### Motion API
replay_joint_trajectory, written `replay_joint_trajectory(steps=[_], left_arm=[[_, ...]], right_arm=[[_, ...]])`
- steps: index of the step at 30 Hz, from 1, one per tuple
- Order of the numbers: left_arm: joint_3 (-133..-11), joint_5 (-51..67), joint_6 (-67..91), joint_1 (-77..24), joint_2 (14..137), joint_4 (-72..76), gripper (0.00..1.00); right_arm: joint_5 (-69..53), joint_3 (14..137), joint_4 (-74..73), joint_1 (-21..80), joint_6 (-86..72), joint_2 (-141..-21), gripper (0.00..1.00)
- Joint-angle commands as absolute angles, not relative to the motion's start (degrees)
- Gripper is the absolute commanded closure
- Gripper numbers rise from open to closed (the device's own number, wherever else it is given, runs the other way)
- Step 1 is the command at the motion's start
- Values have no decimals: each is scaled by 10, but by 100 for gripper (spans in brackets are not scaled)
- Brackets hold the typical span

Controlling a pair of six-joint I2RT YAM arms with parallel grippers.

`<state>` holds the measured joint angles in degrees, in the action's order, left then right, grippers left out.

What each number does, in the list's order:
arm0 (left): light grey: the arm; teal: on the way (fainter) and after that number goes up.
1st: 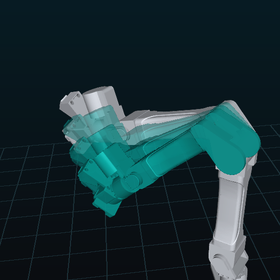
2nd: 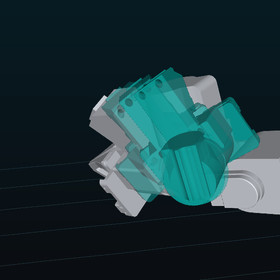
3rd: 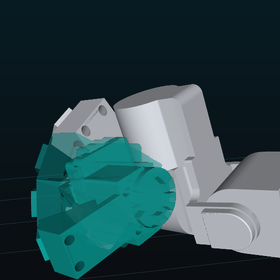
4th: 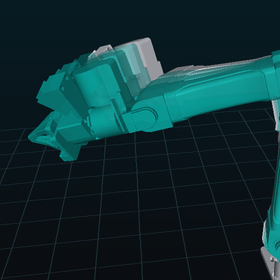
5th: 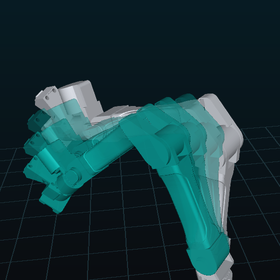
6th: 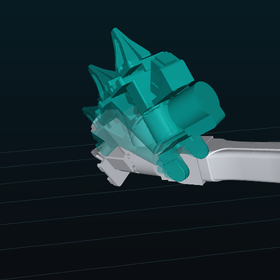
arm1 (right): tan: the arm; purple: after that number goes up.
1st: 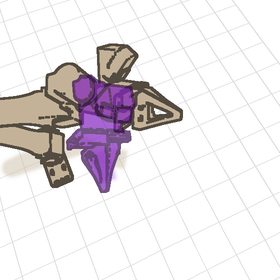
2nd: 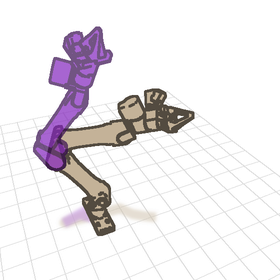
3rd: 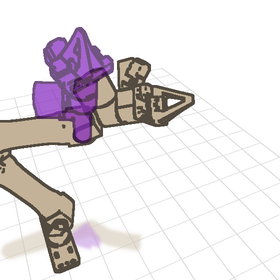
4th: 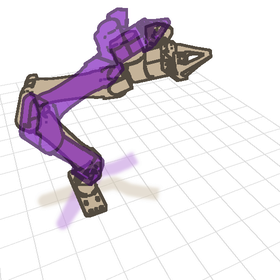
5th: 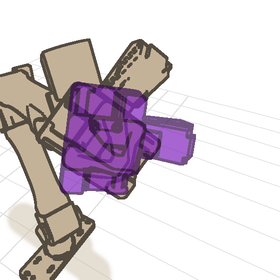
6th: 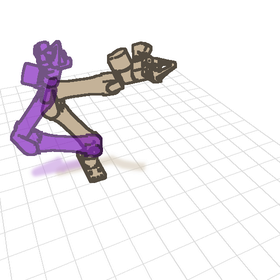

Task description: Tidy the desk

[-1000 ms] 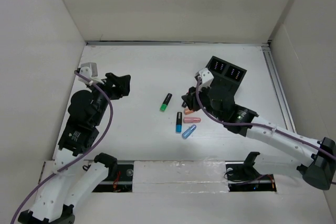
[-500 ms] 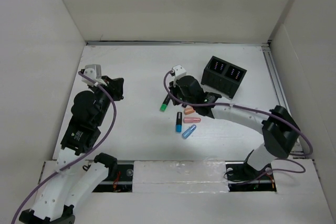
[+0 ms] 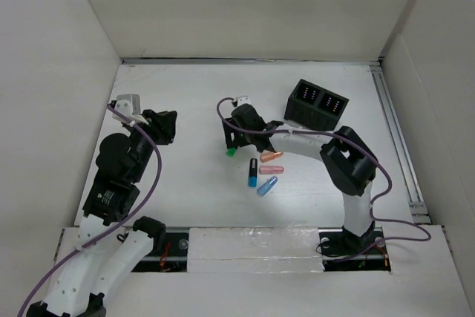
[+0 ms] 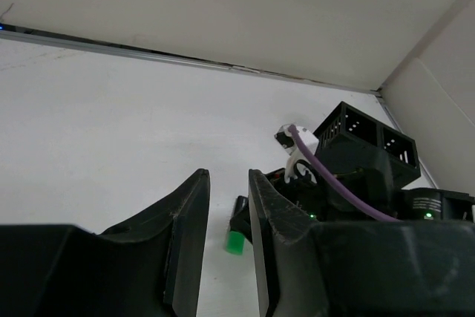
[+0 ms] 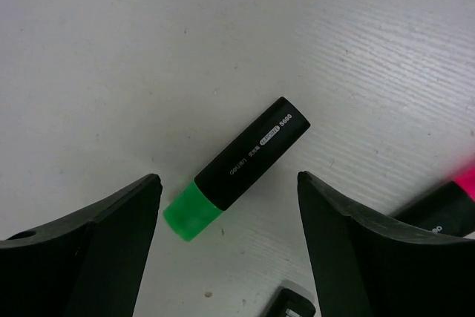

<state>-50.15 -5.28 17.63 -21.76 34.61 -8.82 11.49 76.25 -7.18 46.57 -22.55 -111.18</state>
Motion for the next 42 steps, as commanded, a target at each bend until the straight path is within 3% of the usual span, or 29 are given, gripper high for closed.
replay_joint_trajectory(steps=[1, 6, 22, 27, 37, 42], left_arm=[[-497, -40, 170, -219, 333, -59, 76], [-496, -30, 171, -219, 329, -56, 75], [-490, -7, 163, -219, 309, -45, 75], [-490, -4, 163, -219, 307, -42, 75], [-488, -4, 163, -219, 308, -43, 75], [-487, -4, 163, -219, 307, -41, 75]], right_arm=[[113, 800, -80, 458, -266, -1132, 21], [123, 816, -88, 452, -276, -1156, 29], [140, 901, -142, 462, -246, -1234, 38], [148, 895, -140, 475, -227, -1236, 48], [171, 911, -159, 487, -200, -1248, 49], [159, 918, -163, 482, -194, -1255, 80]])
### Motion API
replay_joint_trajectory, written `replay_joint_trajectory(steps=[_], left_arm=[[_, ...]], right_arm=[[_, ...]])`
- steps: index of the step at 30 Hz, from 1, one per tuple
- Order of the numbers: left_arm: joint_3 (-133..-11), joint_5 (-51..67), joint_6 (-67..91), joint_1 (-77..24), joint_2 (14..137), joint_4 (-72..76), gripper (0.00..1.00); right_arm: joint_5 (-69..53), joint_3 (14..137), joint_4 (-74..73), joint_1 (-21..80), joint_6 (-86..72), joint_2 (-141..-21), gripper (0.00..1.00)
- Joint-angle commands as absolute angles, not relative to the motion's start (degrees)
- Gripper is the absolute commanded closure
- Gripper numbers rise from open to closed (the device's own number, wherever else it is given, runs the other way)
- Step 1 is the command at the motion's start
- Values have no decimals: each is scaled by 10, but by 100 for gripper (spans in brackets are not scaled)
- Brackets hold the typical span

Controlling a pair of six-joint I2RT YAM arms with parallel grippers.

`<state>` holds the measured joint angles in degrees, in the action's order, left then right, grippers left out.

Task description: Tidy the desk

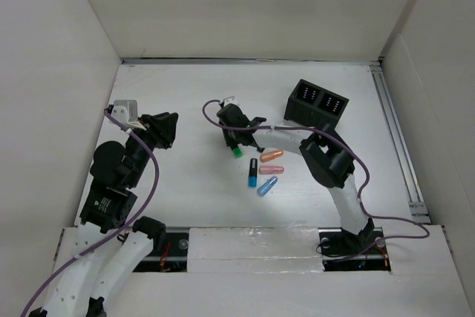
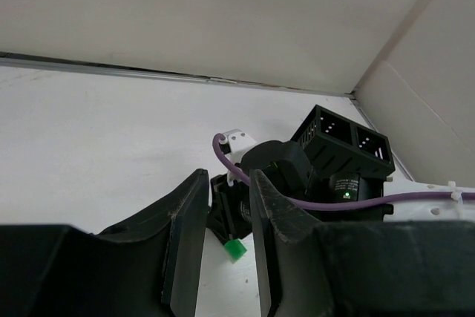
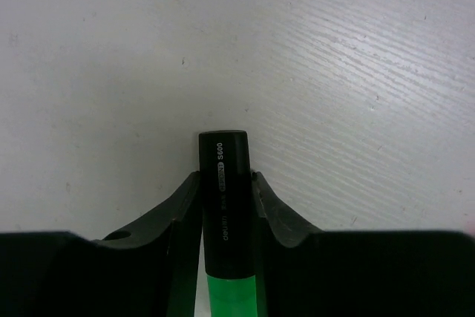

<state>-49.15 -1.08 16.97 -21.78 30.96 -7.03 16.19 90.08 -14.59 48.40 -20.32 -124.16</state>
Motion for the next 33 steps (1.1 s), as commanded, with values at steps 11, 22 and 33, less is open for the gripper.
replay_joint_trajectory(steps=[11, 22, 33], left_arm=[[-487, -4, 160, -219, 313, -41, 75], [-488, 13, 160, -219, 316, -40, 75], [-487, 10, 159, -219, 312, -41, 75]], right_arm=[[70, 852, -28, 378, -178, -1050, 99], [234, 761, 115, 198, -157, -927, 97], [337, 759, 171, 176, -103, -1002, 97]])
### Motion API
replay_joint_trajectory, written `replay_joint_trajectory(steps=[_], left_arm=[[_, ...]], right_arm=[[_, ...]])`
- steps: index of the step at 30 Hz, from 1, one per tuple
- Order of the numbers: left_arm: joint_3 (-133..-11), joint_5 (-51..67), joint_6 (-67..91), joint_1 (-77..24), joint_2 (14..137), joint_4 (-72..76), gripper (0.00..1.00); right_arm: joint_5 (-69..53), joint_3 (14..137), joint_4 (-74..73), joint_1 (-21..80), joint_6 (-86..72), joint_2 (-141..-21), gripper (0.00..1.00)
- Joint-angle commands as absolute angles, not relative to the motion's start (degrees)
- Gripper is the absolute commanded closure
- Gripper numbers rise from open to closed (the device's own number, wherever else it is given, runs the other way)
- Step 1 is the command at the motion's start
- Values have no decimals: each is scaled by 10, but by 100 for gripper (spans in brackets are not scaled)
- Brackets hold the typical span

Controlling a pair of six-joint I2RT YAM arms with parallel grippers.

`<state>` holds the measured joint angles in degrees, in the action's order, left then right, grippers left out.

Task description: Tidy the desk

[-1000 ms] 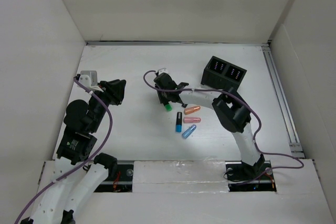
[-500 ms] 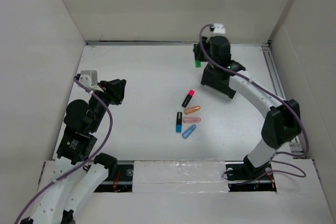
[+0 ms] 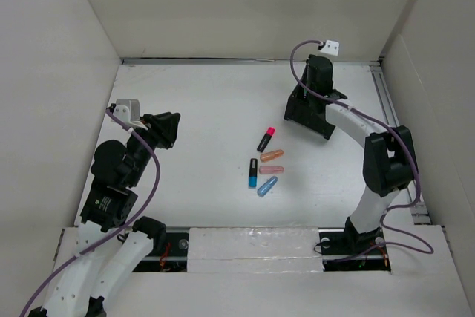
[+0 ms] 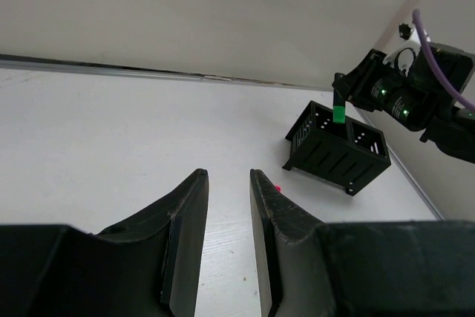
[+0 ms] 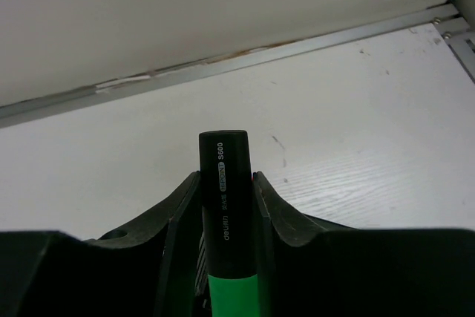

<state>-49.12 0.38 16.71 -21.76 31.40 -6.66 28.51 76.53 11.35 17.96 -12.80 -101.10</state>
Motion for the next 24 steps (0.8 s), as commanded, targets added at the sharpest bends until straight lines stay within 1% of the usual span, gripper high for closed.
replay_joint_trajectory(steps=[1, 11, 13, 19, 21, 22, 24], left_arm=[[-488, 9, 159, -219, 312, -41, 75], [-489, 13, 158, -219, 318, -41, 75], [-487, 7, 158, -219, 319, -42, 75], [-487, 9, 158, -219, 323, -43, 75], [-489, 11, 158, -219, 325, -44, 75], [-489, 12, 158, -219, 325, -42, 75], [-488, 8, 158, -219, 325, -42, 75]], right_arm=[[344, 752, 178, 176, -97, -1002, 97], [389, 758, 182, 177, -74, -1037, 95], [395, 748, 193, 183, -74, -1039, 93], [408, 731, 183, 193, -105, -1038, 91], [400, 721, 195, 199, -108, -1024, 88], [399, 719, 194, 199, -110, -1019, 82], [402, 713, 194, 206, -110, -1004, 75]])
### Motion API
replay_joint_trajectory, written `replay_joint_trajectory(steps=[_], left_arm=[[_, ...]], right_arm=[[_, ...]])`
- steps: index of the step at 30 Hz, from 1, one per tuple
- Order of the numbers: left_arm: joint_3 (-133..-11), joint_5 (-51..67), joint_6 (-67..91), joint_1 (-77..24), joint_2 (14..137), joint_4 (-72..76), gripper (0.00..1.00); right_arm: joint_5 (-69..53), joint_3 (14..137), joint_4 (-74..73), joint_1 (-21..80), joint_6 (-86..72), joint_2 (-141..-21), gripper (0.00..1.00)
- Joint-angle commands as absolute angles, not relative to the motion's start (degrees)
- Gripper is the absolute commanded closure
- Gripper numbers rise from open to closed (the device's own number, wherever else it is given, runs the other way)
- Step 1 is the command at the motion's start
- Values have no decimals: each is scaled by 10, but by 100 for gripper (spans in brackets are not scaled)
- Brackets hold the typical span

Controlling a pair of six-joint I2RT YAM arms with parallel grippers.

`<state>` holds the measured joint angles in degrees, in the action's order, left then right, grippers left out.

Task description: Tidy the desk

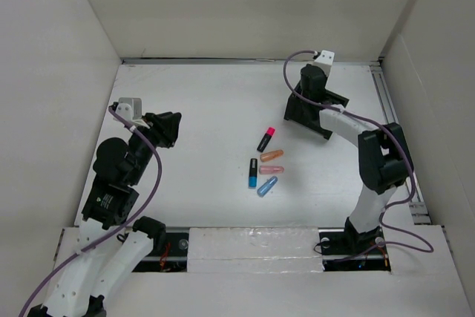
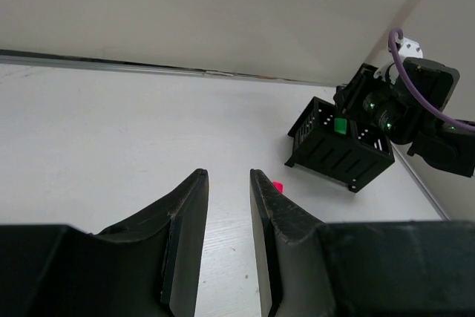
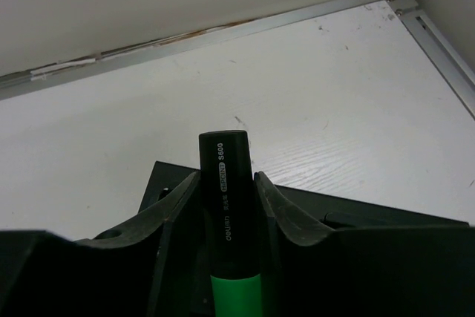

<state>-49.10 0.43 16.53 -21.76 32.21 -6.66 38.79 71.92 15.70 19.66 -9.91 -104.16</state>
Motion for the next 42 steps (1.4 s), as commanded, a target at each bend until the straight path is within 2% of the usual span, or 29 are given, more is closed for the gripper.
replay_joint_trajectory(steps=[1, 4, 7, 9, 10, 11, 12, 13, 18, 20, 23, 24, 27, 30, 34, 39, 42], left_arm=[[-488, 8, 158, -219, 326, -44, 74], [-488, 9, 158, -219, 323, -42, 75], [-489, 5, 158, -219, 326, -44, 74], [-488, 10, 159, -219, 328, -45, 75], [-489, 10, 159, -219, 328, -42, 75], [-489, 5, 158, -219, 330, -44, 75], [-489, 5, 158, -219, 330, -45, 75], [-489, 6, 159, -219, 330, -47, 74], [-486, 6, 160, -219, 324, -45, 72], [-488, 6, 162, -219, 325, -45, 71], [-488, 13, 162, -219, 325, -41, 70], [-489, 12, 162, -219, 326, -42, 70], [-488, 13, 163, -219, 323, -42, 70], [-488, 10, 163, -219, 323, -43, 69], [-487, 19, 163, -219, 323, -41, 69], [-489, 25, 164, -219, 323, -40, 69], [-487, 21, 164, -219, 322, -41, 69]], right_arm=[[401, 713, 194, 206, -111, -998, 63], [399, 711, 183, 211, -115, -984, 45], [390, 712, 166, 216, -122, -960, 37], [372, 707, 156, 216, -123, -945, 37], [363, 705, 149, 230, -129, -927, 50], [330, 694, 120, 245, -152, -912, 94], [330, 693, 120, 254, -152, -906, 94], [299, 684, 112, 264, -163, -900, 100], [266, 604, 93, 327, -211, -904, 100], [258, 588, 84, 347, -218, -911, 91], [218, 582, 57, 352, -225, -933, 70], [203, 590, 48, 352, -228, -941, 57], [162, 606, 23, 352, -230, -978, 39], [140, 613, 20, 347, -243, -1003, 31], [110, 622, 15, 341, -257, -1027, 31], [98, 642, 11, 336, -271, -1052, 40], [98, 664, 4, 336, -271, -1072, 41]])
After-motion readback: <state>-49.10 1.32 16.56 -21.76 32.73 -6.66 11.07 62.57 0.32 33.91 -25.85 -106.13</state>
